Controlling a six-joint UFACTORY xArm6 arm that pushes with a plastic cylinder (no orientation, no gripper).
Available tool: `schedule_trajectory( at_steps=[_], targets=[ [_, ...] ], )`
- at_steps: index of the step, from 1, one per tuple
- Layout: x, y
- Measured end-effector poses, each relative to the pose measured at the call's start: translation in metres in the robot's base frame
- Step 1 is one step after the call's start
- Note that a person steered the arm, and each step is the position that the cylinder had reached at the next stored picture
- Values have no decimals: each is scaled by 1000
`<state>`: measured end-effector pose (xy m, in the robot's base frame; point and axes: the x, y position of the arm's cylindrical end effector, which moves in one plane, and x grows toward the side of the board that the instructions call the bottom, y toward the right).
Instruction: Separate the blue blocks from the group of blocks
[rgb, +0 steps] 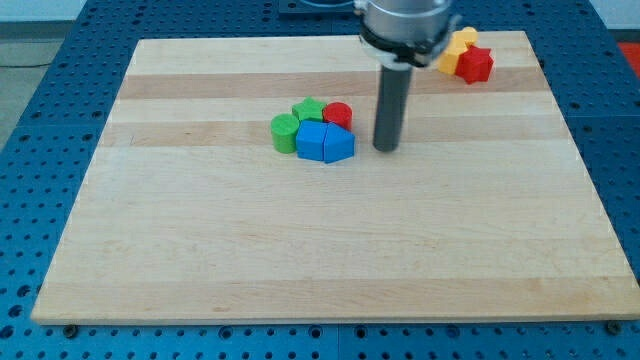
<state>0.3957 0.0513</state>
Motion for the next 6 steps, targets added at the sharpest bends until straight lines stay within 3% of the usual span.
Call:
schedule_trajectory(
  at_steps=[6],
  targets=[
    [29,-104]
  ],
)
